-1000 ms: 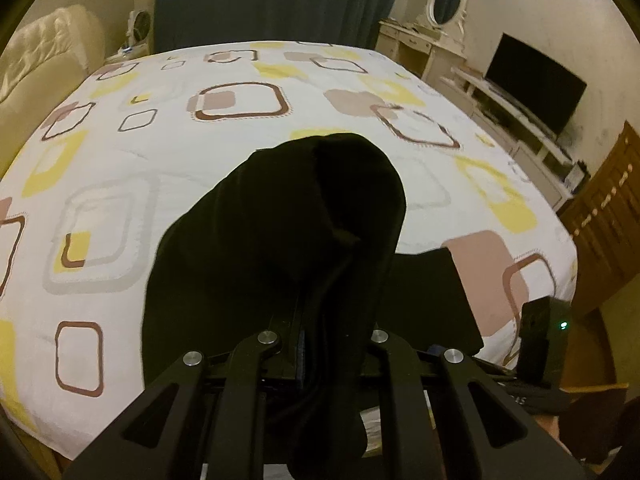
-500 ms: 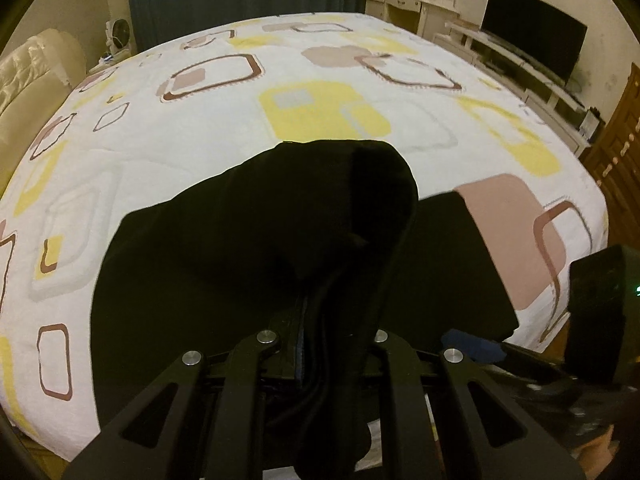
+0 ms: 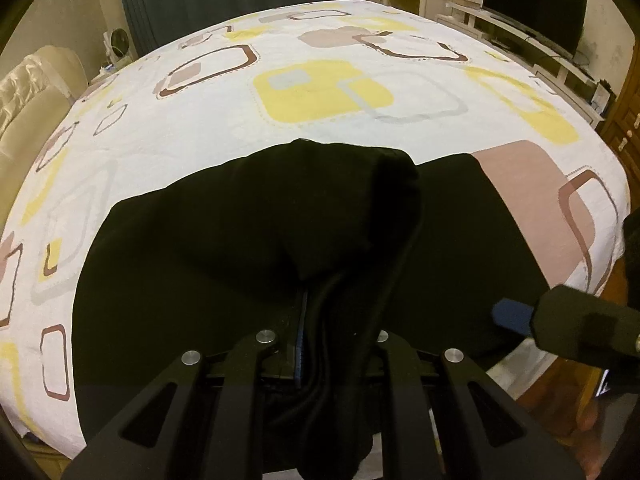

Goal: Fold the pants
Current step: 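Lift and fold the pants over with the left tool while the right tool holds the fabric, then open the left tool and release the folded pants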

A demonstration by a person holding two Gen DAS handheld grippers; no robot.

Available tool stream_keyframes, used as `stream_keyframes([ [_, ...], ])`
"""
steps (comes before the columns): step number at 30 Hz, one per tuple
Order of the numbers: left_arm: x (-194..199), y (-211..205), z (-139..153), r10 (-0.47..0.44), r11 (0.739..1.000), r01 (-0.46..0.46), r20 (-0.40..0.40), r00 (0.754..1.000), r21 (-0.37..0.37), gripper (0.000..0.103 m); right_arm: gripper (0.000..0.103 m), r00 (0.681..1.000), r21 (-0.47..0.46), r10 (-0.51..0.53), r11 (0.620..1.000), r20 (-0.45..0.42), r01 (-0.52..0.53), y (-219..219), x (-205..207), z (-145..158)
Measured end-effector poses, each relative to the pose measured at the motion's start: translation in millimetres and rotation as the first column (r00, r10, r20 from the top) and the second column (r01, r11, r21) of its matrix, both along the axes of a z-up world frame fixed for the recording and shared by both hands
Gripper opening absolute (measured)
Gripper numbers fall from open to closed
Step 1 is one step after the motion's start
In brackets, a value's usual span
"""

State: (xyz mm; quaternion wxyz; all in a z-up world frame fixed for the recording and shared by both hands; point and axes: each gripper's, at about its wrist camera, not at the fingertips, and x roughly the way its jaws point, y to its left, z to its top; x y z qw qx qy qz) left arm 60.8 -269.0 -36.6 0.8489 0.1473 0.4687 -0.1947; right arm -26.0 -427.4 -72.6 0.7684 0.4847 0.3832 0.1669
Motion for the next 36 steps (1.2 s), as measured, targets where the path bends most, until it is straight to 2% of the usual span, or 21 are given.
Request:
stream_keyframes([
  [2,-2.1,-2.2,-2.3,-0.003,1.0,0.003,0.013,1.0,0.017,0.013,0.092,1.0,-0.05,-0.016,0.999,0.0,0.016,-0.5,-1.2,5.9],
  [5,-3.5,-5.1,-5.4,-0.008,0.999,0.007,0.027,1.0,0.034,0.014,0.092,0.999,-0.071,-0.054,0.996,-0.001,0.054,-9.5,-4.0,8.8],
  [9,-6.3,-10.3,-8.6,-0.011,0.997,0.007,0.053,0.999,0.072,0.014,0.092,0.992,-0.041,-0.125,0.991,-0.008,0.124,-26.9,-9.9,7.0],
  [14,-14.3,-23.2,-12.3,-0.023,0.988,0.005,0.113,0.993,0.157,0.016,0.092,0.98,0.014,-0.197,0.98,-0.024,0.198,-43.6,-17.2,2.4],
  [16,-17.2,-26.0,-12.0,-0.021,0.985,-0.003,0.134,0.991,0.175,0.022,0.092,0.978,0.011,-0.207,0.978,-0.021,0.208,-44.7,-18.2,4.0],
  [20,-29.3,-27.6,-7.8,-0.027,0.984,-0.003,0.172,0.985,0.175,0.049,0.092,0.975,0.008,-0.22,0.975,-0.01,0.22,-45.0,-18.4,9.8],
  [24,-40.2,-17.0,7.0,-0.015,0.994,-0.005,0.181,0.983,0.11,0.061,0.092,0.974,0.001,-0.227,0.974,-0.01,0.227,-47.0,-19.5,11.1],
  [27,-45.6,6.0,28.6,0.01,1.0,-0.007,0.151,0.989,-0.015,0.07,0.092,0.975,0.001,-0.224,0.975,-0.015,0.224,-46.3,-20.3,10.7],
  [31,-43.7,51.3,56.5,0.051,0.985,-0.033,0.102,0.994,-0.167,0.081,0.092,0.978,-0.013,-0.207,0.978,-0.013,0.207,-41.4,-19.3,12.5],
  [36,-38.9,115.2,69.0,0.159,0.969,-0.135,0.1,0.982,-0.207,0.085,0.092,0.985,-0.04,-0.174,0.984,-0.013,0.173,-30.5,-16.5,15.7],
])
